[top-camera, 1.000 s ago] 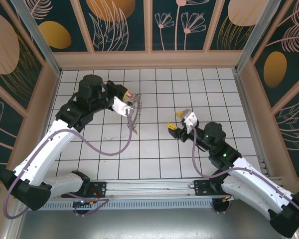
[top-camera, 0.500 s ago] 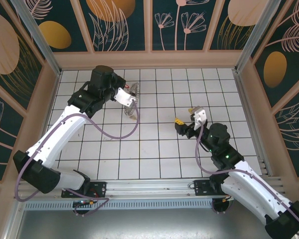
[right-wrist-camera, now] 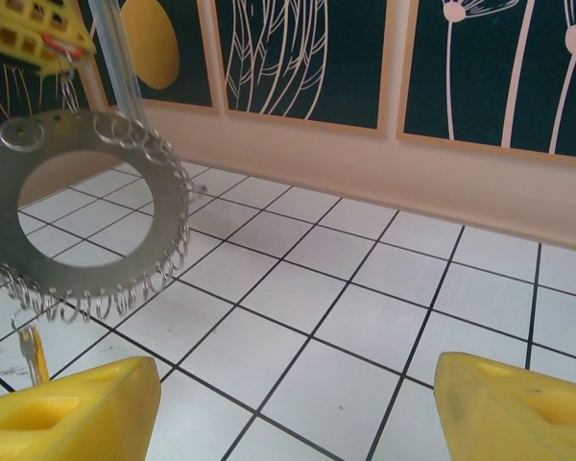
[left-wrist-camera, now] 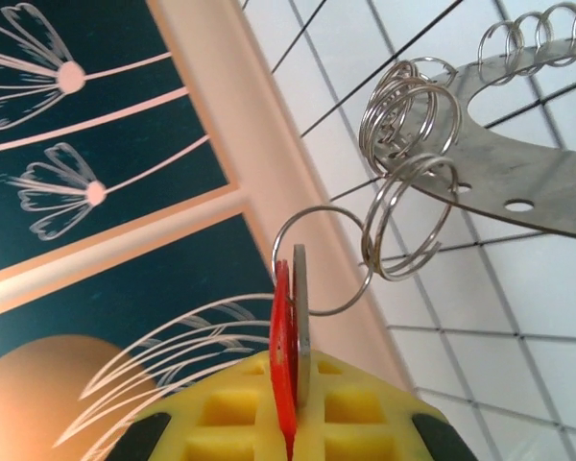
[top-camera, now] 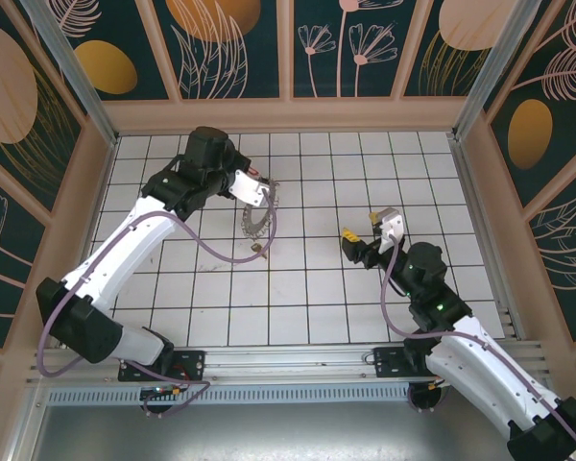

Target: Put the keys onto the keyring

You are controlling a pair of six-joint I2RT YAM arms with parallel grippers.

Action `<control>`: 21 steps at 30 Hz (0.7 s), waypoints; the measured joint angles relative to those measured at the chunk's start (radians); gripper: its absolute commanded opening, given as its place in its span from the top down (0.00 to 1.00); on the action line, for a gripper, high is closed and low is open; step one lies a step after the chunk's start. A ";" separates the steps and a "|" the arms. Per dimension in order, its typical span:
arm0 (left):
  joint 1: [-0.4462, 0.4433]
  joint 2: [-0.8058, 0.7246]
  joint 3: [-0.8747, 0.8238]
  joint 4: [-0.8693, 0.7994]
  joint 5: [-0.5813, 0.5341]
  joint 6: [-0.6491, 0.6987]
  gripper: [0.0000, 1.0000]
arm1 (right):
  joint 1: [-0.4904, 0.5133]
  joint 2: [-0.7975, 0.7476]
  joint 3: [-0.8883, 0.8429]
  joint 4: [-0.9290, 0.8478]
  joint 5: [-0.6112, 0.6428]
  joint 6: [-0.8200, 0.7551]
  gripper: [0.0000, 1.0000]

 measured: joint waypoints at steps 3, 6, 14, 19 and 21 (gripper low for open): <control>-0.017 0.005 -0.045 0.005 0.066 -0.068 1.00 | 0.000 -0.008 -0.002 0.000 0.000 0.000 0.25; -0.073 0.006 -0.105 0.037 0.087 -0.131 1.00 | 0.000 -0.010 -0.013 0.003 0.001 0.001 0.25; -0.283 0.140 -0.032 0.055 0.030 -0.313 1.00 | 0.000 -0.022 -0.028 0.002 0.041 -0.014 0.25; -0.396 0.266 0.122 0.027 -0.012 -0.403 1.00 | -0.002 -0.089 -0.027 -0.022 0.244 -0.031 0.24; -0.425 0.304 0.167 0.026 -0.013 -0.431 1.00 | -0.007 -0.122 -0.027 -0.043 0.370 -0.031 0.24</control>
